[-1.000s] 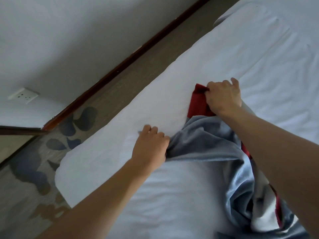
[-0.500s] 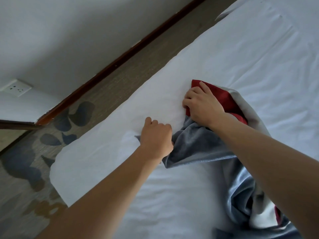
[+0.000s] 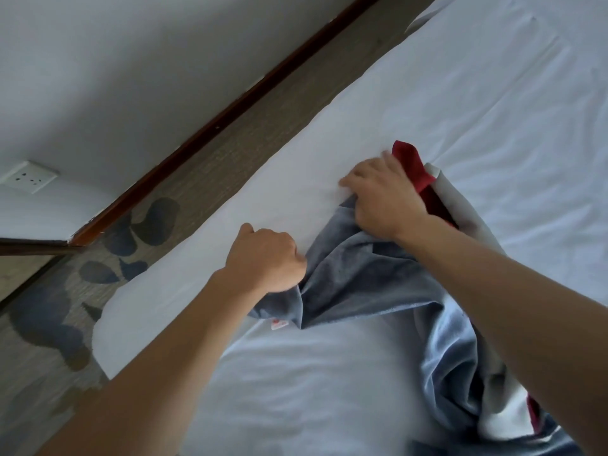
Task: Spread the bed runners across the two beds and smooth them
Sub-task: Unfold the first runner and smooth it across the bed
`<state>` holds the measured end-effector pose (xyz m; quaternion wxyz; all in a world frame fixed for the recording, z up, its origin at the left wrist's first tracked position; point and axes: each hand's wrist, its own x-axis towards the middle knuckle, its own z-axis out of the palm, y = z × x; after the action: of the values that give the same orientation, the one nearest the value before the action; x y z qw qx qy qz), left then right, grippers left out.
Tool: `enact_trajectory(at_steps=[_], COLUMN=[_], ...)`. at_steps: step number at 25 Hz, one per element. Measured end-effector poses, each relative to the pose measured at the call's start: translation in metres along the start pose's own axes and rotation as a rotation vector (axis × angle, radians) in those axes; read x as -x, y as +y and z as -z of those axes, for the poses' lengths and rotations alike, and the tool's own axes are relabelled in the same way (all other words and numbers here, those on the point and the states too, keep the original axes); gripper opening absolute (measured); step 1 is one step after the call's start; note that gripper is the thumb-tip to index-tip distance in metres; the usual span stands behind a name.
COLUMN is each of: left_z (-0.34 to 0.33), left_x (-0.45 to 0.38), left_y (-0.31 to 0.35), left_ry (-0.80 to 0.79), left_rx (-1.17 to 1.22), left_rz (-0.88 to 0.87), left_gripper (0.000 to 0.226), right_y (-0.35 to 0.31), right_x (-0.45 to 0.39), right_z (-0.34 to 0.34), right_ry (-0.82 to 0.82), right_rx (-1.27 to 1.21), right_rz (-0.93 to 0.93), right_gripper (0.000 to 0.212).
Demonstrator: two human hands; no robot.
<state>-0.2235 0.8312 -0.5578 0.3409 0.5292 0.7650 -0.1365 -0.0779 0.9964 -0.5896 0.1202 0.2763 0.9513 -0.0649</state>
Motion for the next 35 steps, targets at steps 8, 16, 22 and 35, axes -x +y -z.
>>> enact_trajectory(at_steps=[8, 16, 22, 35], left_z=[-0.022, 0.019, 0.001, 0.024], left_x=[-0.034, -0.039, -0.036, -0.058], left_y=[0.050, 0.005, -0.005, -0.027], left_ry=[0.147, 0.783, 0.502, 0.111], left_rx=[0.124, 0.105, 0.137, -0.052], left_rz=[-0.013, 0.006, -0.048, 0.035], left_gripper=[0.030, 0.024, 0.030, 0.026], right_y=[-0.020, -0.021, -0.028, -0.048], right_x=[0.013, 0.010, 0.002, -0.061], right_z=[-0.024, -0.011, -0.003, -0.006], right_ry=[0.206, 0.442, 0.283, 0.096], right_rx=[0.011, -0.107, -0.106, 0.084], right_rz=[0.137, -0.023, -0.011, 0.165], right_gripper=[0.018, 0.025, 0.049, 0.017])
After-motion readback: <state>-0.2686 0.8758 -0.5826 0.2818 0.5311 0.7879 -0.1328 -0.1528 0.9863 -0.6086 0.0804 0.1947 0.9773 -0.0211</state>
